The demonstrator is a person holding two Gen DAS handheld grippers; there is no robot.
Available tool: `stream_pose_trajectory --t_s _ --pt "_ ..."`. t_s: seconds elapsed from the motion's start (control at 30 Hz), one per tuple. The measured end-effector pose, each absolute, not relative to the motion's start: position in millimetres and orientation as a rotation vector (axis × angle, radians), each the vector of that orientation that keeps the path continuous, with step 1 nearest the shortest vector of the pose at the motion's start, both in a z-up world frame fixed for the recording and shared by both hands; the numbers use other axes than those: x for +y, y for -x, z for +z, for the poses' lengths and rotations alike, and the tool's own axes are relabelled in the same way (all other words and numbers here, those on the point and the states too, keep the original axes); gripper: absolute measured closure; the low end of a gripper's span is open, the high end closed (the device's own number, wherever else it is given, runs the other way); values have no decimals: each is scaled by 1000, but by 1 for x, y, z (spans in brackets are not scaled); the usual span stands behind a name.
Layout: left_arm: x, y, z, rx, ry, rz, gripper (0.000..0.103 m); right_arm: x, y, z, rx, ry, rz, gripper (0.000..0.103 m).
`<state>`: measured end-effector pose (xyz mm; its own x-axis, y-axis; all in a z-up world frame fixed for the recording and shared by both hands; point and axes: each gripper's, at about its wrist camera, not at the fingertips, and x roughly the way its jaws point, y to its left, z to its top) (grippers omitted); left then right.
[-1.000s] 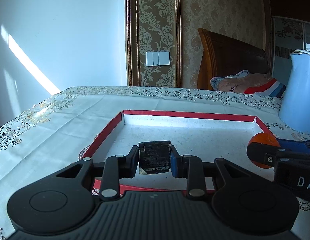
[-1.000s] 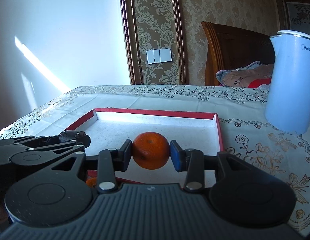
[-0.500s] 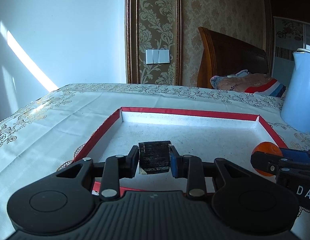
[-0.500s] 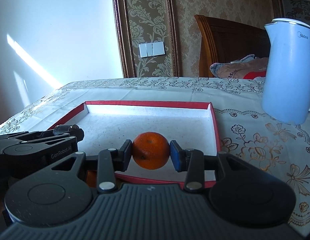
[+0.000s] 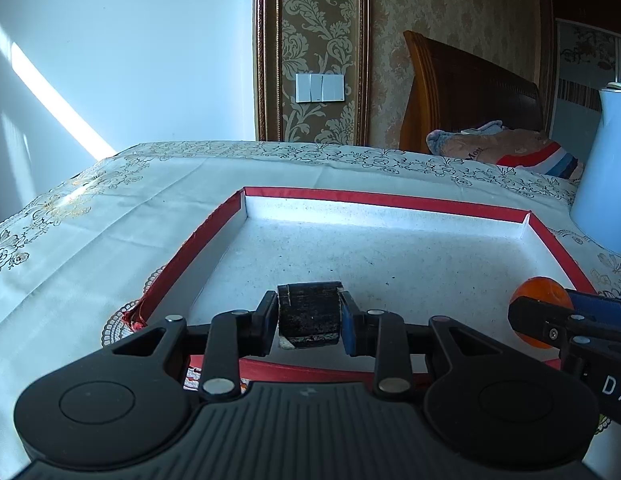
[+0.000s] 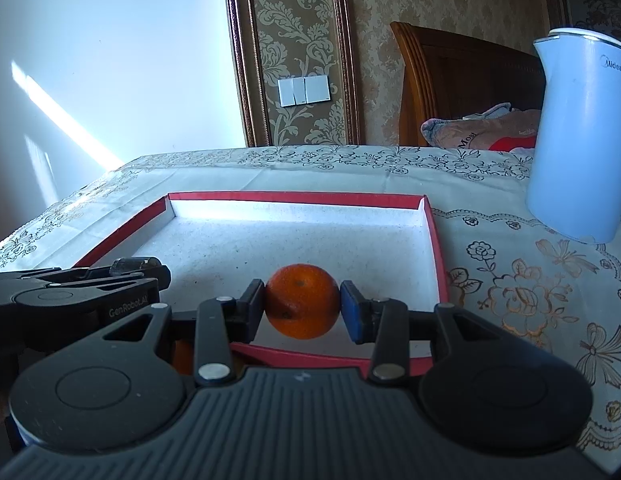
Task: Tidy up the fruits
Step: 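Carry the dark slice into the tray and open the left tool while the right carries the tangerine, then open the right tool to drop the tangerine in the tray while the left withdraws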
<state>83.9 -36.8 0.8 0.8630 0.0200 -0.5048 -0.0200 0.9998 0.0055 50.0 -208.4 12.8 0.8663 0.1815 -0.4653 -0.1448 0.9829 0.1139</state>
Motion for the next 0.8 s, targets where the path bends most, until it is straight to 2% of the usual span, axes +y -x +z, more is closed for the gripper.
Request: stream_pose_trajectory --t_s 0.47,0.53,0.6,0.67,0.8 --pt "-40 -87 -4 550 -15 6 71 -207 -55 3 536 -76 183 64" --pt "-39 -87 -4 546 -14 3 62 -207 -55 3 538 -73 185 64" --pt "-38 -85 -3 528 -6 0 36 -206 -55 3 541 -73 187 63" --pt "-37 -82 0 497 3 2 29 -207 -55 3 541 -78 186 63" --pt "-40 -82 -1 502 -10 -7 29 -208 -53 5 528 -78 183 63"
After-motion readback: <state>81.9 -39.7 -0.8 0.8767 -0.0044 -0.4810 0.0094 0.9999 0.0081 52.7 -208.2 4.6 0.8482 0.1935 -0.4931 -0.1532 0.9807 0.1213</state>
